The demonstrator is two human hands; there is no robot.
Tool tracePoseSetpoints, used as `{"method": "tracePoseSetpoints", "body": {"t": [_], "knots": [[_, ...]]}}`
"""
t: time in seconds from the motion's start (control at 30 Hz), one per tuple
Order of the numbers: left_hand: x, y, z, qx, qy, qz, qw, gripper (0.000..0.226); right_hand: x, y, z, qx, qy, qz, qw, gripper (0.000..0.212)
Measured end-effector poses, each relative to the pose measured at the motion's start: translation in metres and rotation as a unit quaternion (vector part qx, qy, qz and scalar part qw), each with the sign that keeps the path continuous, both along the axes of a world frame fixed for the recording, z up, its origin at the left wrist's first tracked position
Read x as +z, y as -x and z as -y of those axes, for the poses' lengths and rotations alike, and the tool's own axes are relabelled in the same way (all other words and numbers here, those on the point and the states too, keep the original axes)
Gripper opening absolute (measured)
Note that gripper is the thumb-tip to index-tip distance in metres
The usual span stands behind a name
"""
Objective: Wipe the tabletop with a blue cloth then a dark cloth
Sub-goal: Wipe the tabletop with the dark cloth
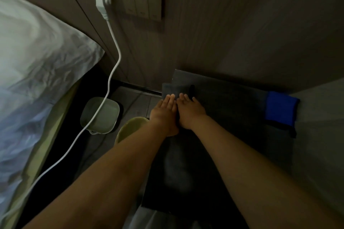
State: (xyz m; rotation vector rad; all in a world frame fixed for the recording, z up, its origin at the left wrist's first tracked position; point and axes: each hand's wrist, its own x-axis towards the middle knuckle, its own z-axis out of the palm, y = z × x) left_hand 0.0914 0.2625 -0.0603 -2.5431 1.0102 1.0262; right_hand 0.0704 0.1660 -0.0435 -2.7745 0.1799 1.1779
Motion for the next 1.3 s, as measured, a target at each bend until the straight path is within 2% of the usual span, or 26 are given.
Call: {"method": "tracePoseSetpoints", "body": {"t": [0.3, 0.47, 0.67, 0.83, 1.07, 1.3], "knots": [[0.002, 0.007, 0.001, 0.001, 0.002, -0.013, 1.000, 0.106, 0.002, 0.005, -0.012, 0.027, 0.055, -0.017, 0.998, 0.083], [-0.002, 0.017, 0.007, 0.000, 0.011, -0.011, 1.000, 0.105, -0.002, 0.012, -0.005, 0.026, 0.076, -0.011, 0.997, 0.075], [0.001, 0.020, 0.016, -0.012, 0.008, -0.009, 1.000, 0.103, -0.003, 0.020, 0.007, 0.015, 0.060, -0.005, 0.998, 0.071], [0.002, 0.024, 0.021, -0.033, -0.003, 0.005, 0.999, 0.106, -0.001, 0.027, 0.016, 0.014, 0.054, -0.007, 0.998, 0.079], [0.000, 0.032, 0.036, -0.056, -0.003, 0.006, 0.998, 0.105, 0.000, 0.042, 0.034, -0.004, 0.048, -0.015, 0.999, 0.069], [0.004, 0.043, 0.055, -0.086, -0.004, 0.012, 0.996, 0.104, 0.002, 0.057, 0.052, -0.014, 0.052, -0.025, 0.998, 0.071]]}}
